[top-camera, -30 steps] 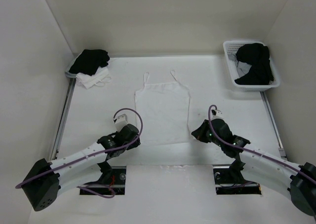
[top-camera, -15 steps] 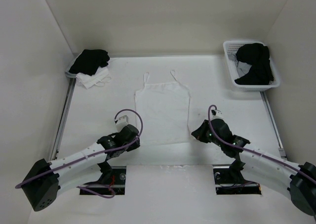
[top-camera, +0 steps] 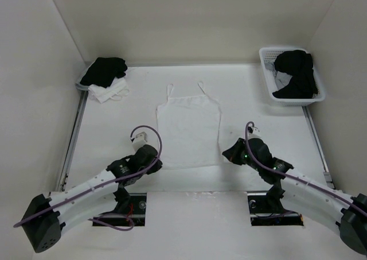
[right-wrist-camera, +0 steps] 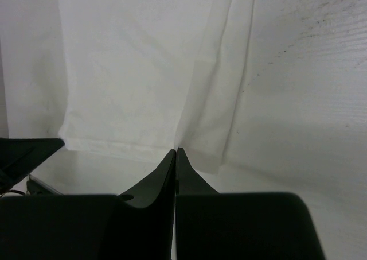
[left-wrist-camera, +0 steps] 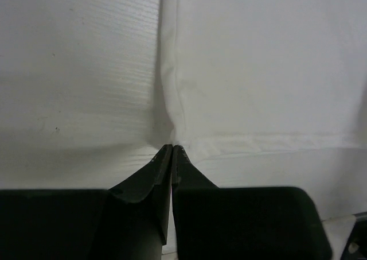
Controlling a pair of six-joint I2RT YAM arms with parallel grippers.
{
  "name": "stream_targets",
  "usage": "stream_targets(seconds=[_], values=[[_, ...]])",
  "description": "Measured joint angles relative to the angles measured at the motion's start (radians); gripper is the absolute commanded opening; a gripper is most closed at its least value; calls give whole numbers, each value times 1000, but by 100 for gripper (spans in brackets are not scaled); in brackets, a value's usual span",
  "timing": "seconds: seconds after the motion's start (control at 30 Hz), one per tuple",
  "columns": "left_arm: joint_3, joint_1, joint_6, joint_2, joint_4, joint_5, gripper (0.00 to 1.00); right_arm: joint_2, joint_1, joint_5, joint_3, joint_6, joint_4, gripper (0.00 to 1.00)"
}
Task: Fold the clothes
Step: Flatten the tank top out, then fold the tank top
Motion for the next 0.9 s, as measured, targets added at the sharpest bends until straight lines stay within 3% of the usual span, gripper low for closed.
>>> stream_targets(seconds=[0.2, 0.47, 0.67, 0.9], values=[[17, -7, -5, -219, -87, -14, 0, -66, 30, 13, 0, 18, -66, 0], [122, 5, -30, -423, -298, -93, 1, -193, 219, 113, 56, 106, -294, 0], [192, 107, 25, -325, -221, -134, 2, -114, 126, 143, 167, 59, -327, 1], [233, 379, 114, -59, 93, -47, 2, 188, -106, 60, 356, -85, -163, 1]])
